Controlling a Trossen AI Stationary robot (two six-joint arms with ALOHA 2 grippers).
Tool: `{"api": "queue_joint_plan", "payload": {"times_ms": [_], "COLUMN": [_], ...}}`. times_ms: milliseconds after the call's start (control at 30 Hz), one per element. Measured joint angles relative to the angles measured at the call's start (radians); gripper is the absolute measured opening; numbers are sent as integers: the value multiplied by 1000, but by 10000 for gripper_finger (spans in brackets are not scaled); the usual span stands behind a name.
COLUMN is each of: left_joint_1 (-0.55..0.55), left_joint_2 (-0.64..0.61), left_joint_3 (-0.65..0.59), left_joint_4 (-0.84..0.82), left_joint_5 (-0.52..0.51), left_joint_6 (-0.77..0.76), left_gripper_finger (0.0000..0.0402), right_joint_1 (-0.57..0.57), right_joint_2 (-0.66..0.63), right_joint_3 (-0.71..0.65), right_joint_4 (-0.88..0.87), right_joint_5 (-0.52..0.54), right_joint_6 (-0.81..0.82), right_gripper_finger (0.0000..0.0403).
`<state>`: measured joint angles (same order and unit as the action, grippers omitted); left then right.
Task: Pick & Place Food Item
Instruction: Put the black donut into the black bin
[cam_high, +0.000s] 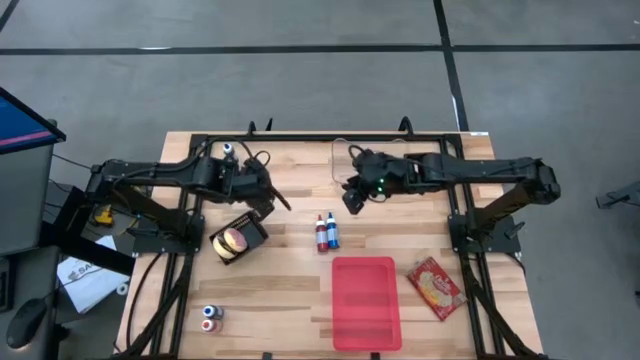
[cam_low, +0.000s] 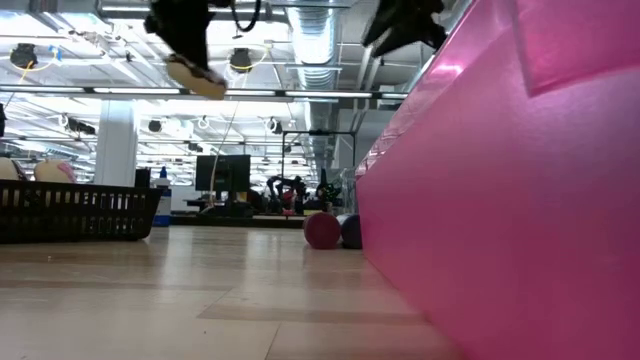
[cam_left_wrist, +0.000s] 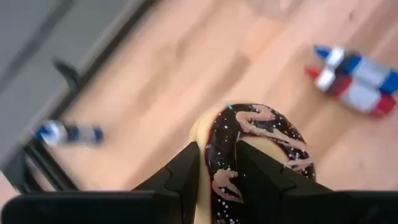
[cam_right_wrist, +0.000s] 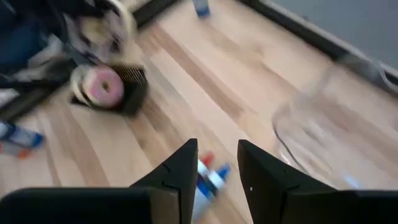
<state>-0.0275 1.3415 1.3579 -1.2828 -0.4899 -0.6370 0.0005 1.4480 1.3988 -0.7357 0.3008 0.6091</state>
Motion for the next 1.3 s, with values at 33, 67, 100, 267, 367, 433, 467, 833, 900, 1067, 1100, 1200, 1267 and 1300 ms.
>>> {"api": "queue_joint_plan", "payload": {"times_ms": [33, 67, 100, 267, 367, 433, 467, 833, 900, 1067, 1100, 1200, 1267, 1300], "left_joint_1": [8, 14, 19, 30, 29, 29, 29, 19, 19, 19, 20, 28, 34, 38], "left_joint_2": [0, 0, 0, 0, 0, 0, 0, 0, 0, 0, 0, 0, 0, 0], "left_joint_3": [-1, -7, -16, -96, -164, -204, -221, -351, -368, -393, -394, -394, -395, -395], "left_joint_4": [-27, -46, -58, -89, -90, -90, -90, -7, -1, 25, 33, 58, 71, 77], "left_joint_5": [35, 67, 96, 224, 285, 328, 346, 412, 412, 412, 412, 411, 411, 410], "left_joint_6": [-23, -43, -60, -153, -233, -284, -306, -494, -525, -578, -582, -602, -608, -612], "left_gripper_finger": [95, 95, 95, 95, 95, 95, 95, 95, 95, 95, 95, 95, 95, 95], "right_joint_1": [10, 22, 32, 93, 126, 153, 166, 269, 286, 321, 328, 342, 352, 357], "right_joint_2": [-2, -3, -4, -7, -7, -12, -14, -18, -18, -18, -18, -18, -18, -18], "right_joint_3": [-1, 0, 1, 1, 1, 0, 0, 0, 0, 1, 0, 0, 1, 0], "right_joint_4": [-17, -24, -40, -120, -157, -172, -174, -249, -252, -256, -258, -259, -259, -259], "right_joint_5": [10, 19, 28, 77, 109, 130, 142, 216, 224, 247, 254, 270, 275, 277], "right_joint_6": [13, 25, 34, 89, 140, 175, 190, 282, 290, 306, 310, 318, 319, 319], "right_gripper_finger": [109, 109, 110, 110, 110, 110, 110, 110, 110, 110, 110, 110, 110, 110]}}
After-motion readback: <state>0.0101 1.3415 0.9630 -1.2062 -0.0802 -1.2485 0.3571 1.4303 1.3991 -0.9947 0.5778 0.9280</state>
